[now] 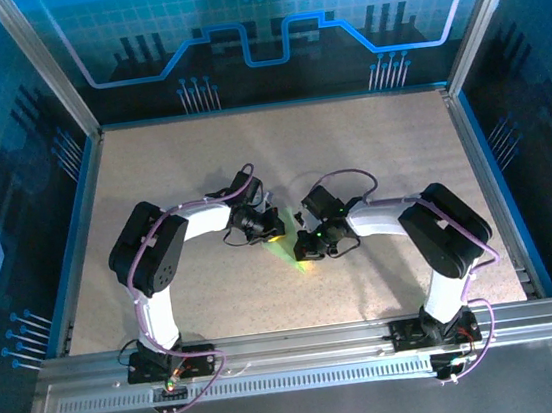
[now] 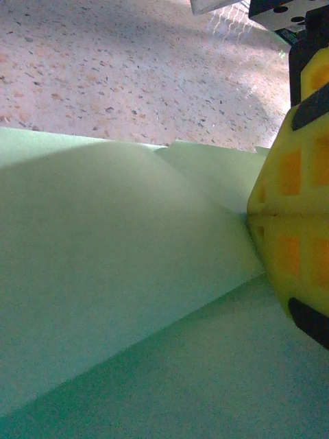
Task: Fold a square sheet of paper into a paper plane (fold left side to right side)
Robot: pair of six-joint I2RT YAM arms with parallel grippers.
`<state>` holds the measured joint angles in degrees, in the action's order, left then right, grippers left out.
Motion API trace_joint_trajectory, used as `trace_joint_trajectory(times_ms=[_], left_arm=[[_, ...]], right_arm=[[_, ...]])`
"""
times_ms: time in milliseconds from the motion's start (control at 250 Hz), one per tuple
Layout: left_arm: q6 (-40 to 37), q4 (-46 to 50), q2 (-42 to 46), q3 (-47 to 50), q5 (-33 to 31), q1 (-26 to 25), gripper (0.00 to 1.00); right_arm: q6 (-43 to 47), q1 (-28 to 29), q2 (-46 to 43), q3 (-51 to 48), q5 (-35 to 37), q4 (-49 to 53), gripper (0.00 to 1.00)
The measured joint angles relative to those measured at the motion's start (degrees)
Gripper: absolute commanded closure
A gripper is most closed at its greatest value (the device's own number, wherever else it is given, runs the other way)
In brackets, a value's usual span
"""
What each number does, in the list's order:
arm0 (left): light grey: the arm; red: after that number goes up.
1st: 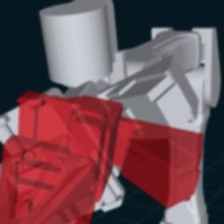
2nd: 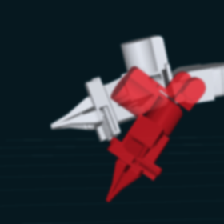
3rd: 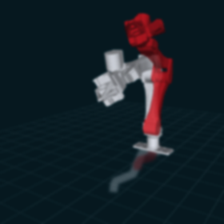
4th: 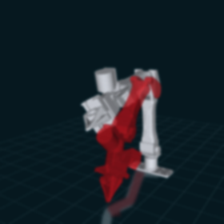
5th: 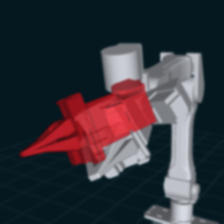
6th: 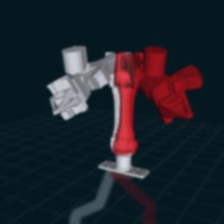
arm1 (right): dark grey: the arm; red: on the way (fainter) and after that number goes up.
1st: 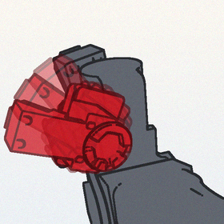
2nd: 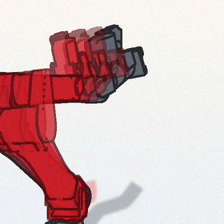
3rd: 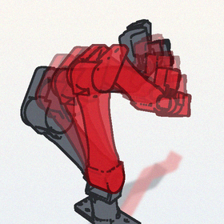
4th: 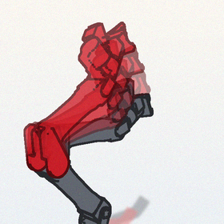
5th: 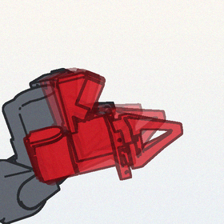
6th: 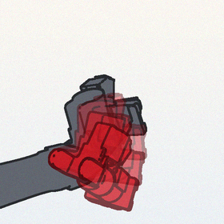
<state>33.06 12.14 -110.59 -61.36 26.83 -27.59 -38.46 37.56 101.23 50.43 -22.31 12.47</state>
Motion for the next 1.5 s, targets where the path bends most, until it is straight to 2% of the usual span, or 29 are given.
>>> trace_joint_trajectory(times_ms=[216,555,923,1502], left_arm=[[0.0,-1.01,1.09,1.09,-0.09,0.0,0.96],[0.02,-6.36,9.64,6.36,1.57,0.37,0.95],[0.02,-9.33,9.25,9.73,4.57,-1.64,0.95],[-0.04,-9.49,5.44,8.33,3.8,-2.56,0.97]], right_arm=[[0.11,0.39,0.11,0.59,1.11,1.16,1.0],[0.07,0.7,0.5,1.33,1.97,2.36,1.0],[-0.11,0.74,0.7,1.75,2.21,3.08,1.0],[-0.04,1.16,1.44,3.32,2.97,5.42,1.0]])
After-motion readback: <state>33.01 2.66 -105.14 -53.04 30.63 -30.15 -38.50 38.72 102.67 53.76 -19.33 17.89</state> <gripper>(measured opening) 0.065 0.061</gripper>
